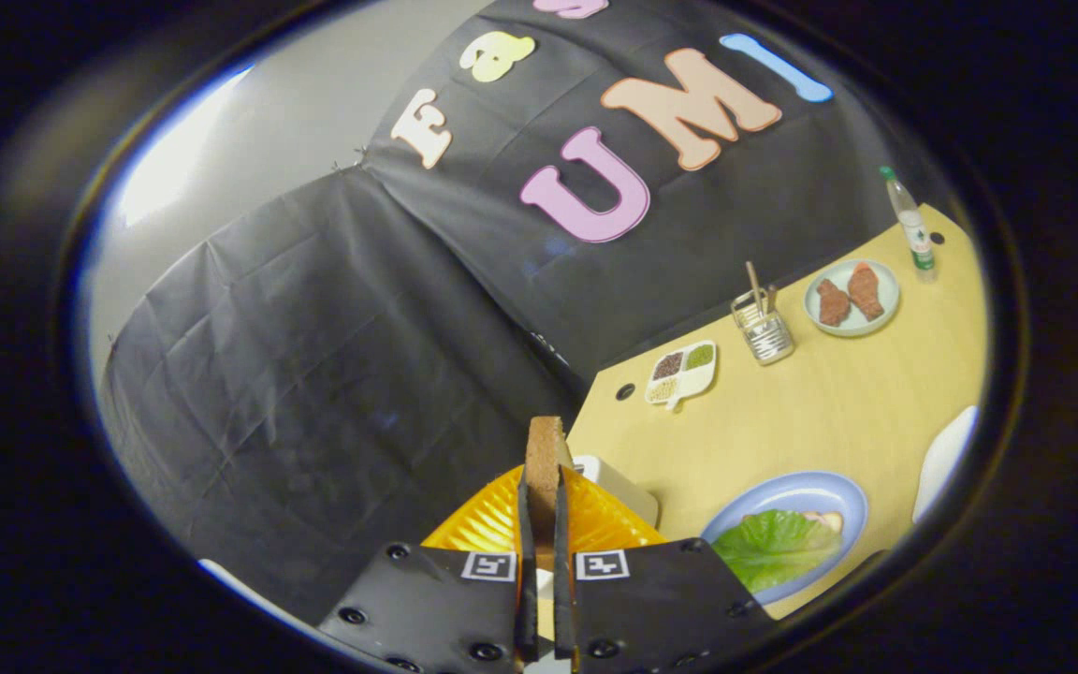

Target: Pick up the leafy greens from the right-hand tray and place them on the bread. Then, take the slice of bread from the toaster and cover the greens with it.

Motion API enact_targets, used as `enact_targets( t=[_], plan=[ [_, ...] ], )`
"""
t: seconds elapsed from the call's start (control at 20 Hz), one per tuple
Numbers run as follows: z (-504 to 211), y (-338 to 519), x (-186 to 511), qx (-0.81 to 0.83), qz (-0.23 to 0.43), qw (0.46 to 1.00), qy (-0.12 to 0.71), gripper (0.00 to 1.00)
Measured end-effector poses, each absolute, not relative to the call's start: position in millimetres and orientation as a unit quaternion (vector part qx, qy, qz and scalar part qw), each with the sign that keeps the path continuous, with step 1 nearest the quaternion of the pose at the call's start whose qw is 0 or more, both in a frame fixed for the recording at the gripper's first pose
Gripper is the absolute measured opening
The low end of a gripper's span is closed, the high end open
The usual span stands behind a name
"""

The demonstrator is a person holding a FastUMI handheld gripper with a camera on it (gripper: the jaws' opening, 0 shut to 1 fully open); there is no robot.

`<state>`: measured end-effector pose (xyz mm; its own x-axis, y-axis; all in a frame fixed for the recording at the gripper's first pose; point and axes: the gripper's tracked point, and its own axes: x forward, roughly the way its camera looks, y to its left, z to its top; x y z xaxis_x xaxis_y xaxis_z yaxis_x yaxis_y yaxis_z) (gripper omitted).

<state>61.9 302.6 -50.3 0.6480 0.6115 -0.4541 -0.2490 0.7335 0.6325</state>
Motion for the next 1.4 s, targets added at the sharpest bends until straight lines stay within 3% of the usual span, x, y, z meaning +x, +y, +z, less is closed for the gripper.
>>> enact_targets(
  t=[0.2, 0.45, 0.85, 1.3, 1.4],
  plan=[
    [-83, 256, 44, 0.305, 0.253, 0.857, 0.329, 0.09],
    [-158, 210, 40, 0.336, 0.216, 0.853, 0.336, 0.09],
    [-222, 181, 48, 0.401, 0.154, 0.836, 0.342, 0.09],
    [-260, 150, 40, 0.25, 0.087, 0.895, 0.36, 0.09],
    [-262, 149, 39, 0.217, 0.087, 0.902, 0.362, 0.18]
  ],
)
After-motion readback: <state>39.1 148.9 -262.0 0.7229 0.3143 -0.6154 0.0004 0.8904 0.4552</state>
